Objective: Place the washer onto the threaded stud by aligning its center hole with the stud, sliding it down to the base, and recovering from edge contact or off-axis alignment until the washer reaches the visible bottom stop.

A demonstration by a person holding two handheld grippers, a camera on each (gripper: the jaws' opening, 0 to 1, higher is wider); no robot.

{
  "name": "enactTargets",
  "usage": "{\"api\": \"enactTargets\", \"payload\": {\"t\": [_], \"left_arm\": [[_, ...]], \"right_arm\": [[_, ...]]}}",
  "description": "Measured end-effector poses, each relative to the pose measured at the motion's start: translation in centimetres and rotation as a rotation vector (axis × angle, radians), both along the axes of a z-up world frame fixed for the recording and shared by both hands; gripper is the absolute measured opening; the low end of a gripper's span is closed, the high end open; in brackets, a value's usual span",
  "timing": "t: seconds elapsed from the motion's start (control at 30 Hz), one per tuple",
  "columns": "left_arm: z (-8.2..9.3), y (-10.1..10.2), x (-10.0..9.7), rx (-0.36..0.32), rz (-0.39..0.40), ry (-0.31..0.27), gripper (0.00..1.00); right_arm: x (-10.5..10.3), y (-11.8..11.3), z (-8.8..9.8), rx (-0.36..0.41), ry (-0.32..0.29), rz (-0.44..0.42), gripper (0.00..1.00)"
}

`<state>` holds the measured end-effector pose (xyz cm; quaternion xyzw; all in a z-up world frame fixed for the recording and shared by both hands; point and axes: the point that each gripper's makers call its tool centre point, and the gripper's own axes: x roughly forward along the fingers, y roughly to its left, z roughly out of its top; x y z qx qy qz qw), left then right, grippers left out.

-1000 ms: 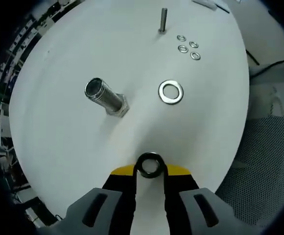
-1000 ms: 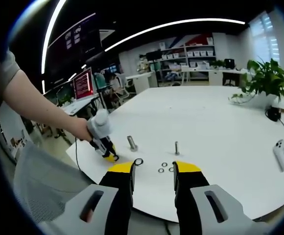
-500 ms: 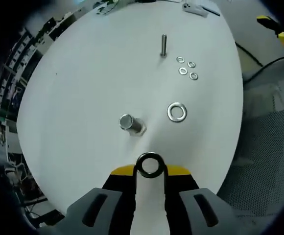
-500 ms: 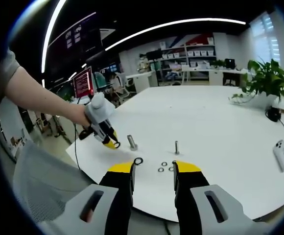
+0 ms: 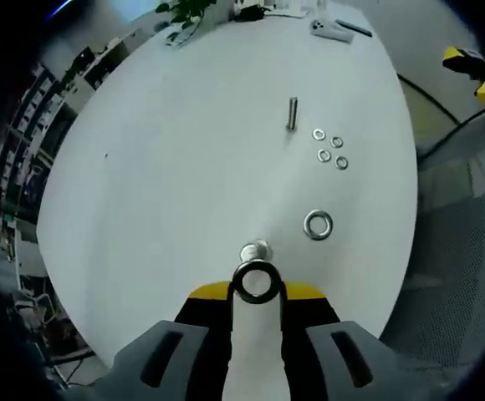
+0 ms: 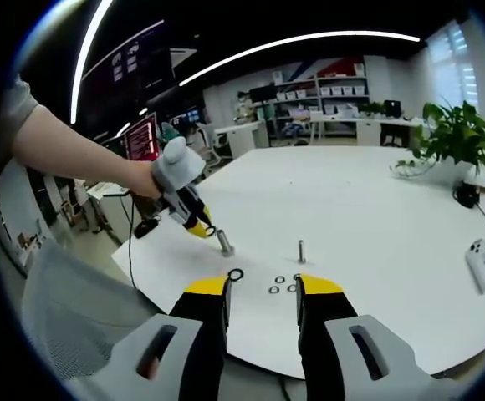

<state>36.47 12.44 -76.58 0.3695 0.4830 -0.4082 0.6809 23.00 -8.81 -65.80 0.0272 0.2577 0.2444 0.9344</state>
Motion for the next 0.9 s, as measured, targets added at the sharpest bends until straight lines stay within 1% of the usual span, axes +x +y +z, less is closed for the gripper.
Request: {"api": "enactTargets", "payload": {"t": [0.2, 0.57, 0.9], "left_arm": [[-0.3, -0.6, 0.6, 0.005, -0.013, 0.000, 0.19], [-1.0, -1.3, 0.9, 0.025, -0.036, 0.013, 0.18], [-2.8, -1.4, 0.9, 0.066, -0.062, 0.031, 0.19]], "right_arm": [[0.0, -0.2, 0.0, 0.002, 0.000, -0.008, 0.33], [0.0, -0.2, -0.1, 0.000, 0.001, -0.010, 0.33], [0.0, -0.4, -0.1, 0.000, 0.003, -0.021, 0.33]]}}
